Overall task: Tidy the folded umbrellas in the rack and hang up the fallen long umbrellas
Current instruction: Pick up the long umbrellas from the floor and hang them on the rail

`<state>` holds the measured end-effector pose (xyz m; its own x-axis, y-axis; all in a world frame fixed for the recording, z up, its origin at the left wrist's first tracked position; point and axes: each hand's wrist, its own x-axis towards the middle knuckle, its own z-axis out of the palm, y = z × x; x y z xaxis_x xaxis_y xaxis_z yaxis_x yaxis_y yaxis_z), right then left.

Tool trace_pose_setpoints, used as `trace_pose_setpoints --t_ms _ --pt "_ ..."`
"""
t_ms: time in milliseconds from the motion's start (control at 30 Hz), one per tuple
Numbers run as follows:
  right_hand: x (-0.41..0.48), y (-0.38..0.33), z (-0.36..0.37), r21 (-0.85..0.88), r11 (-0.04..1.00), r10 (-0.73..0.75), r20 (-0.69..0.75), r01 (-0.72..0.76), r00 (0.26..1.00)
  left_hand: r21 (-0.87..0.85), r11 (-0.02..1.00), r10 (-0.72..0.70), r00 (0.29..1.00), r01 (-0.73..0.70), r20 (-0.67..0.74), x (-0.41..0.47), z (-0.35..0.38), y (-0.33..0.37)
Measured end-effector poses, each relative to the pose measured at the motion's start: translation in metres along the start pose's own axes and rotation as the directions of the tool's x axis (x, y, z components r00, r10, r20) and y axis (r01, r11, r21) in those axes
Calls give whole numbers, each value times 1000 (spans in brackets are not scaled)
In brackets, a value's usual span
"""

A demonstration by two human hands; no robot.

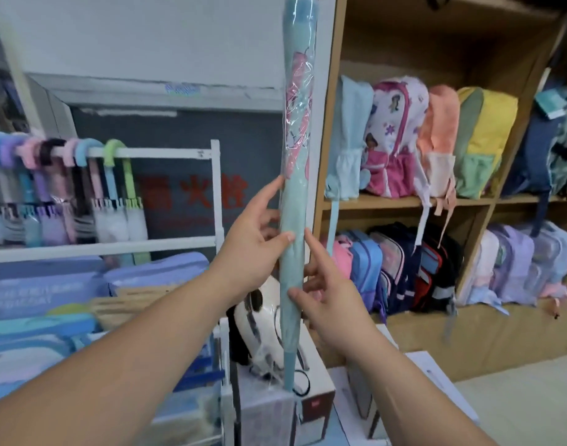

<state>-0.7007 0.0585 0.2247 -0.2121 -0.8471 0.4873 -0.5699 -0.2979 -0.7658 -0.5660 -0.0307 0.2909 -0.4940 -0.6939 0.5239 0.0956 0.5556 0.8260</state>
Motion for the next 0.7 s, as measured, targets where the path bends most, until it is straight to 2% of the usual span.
trace_pose_setpoints --t_ms 133,267,467,700 --pt "57 -32 31 -39 997 -74 -44 73 996 -26 998 51 998 -50 29 43 -63 4" --pt "108 -54 58 -46 993 -109 -78 106 991 135 990 28 992 -46 127 76 -111 10" --pt "200 -94 139 -30 992 -121 -124 119 985 116 992 28 989 -45 146 125 -213 -2" --pt "283 -127 187 -5 987 -162 -131 162 978 81 991 93 980 -108 178 179 -296 -11"
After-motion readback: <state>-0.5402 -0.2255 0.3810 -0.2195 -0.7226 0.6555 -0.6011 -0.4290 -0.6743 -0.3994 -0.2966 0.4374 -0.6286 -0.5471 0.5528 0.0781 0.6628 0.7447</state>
